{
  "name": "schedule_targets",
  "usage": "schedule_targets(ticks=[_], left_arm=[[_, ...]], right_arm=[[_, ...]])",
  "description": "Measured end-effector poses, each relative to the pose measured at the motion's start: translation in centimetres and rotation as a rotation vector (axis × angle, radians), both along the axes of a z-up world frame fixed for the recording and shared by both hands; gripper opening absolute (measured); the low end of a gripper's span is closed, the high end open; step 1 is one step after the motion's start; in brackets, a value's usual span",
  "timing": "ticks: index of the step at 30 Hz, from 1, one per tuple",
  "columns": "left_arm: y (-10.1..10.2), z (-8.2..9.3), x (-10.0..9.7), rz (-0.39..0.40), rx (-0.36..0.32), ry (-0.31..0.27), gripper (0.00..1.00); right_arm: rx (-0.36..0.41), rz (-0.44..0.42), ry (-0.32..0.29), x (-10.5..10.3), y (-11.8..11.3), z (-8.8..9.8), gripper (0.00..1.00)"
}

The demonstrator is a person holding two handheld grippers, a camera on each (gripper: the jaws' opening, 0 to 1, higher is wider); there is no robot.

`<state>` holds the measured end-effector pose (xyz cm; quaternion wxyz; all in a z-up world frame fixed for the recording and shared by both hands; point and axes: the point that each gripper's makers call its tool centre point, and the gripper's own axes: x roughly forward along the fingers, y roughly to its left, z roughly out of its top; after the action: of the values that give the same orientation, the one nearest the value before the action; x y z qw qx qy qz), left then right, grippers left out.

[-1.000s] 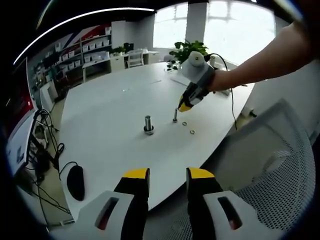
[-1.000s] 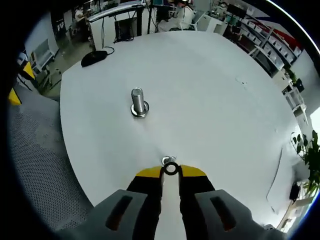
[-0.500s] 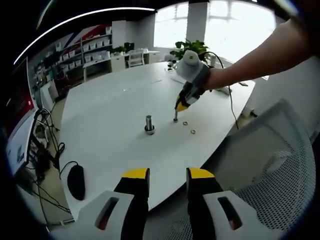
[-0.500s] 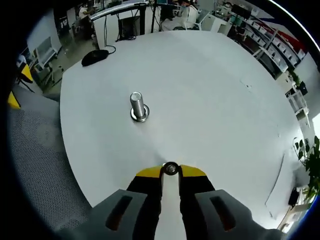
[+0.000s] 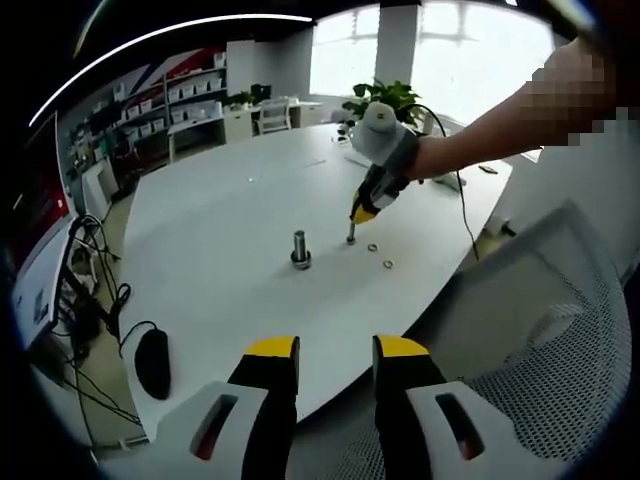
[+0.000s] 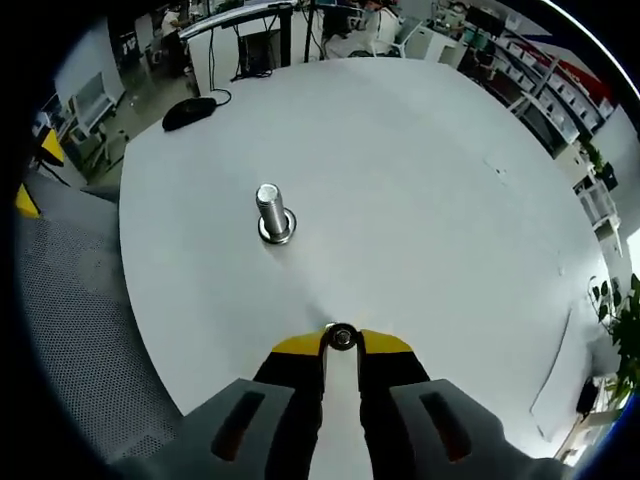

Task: Place the washer onto the threaded stud by aligning its center hole with the stud, sliding it down to the base, and recovering from edge contact or off-axis alignment until the washer reaches the visible bottom stop.

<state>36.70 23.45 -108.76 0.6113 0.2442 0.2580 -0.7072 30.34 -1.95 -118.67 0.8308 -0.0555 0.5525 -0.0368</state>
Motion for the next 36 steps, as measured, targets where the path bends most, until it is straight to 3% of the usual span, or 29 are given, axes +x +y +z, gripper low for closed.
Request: schedule_targets(ticks=[6,14,24,36], left_arm=[[0.0,0.0,0.0,0.004,0.000,0.000,0.27],[0.1,-0.1,0.1,0.006,0.006,0.001,0.27],[0.1,-0.3,0.1,0.010,0.017,-0.005,0.27],[0.0,-0.5,0.3,0.019,0.020,-0.005,0.26]], right_arm=[[0.002,0.024,0.023,0.2,-0.5,-0.5,0.14],[0.004,0.050,0.070,0.5,-0.6,-2.6,0.14],[0.043,0.014,0.097,0.1,-0.8,-5.2,0.14],[0.046,0.013,0.107,-0.5,-0.2,-4.8,0.16]])
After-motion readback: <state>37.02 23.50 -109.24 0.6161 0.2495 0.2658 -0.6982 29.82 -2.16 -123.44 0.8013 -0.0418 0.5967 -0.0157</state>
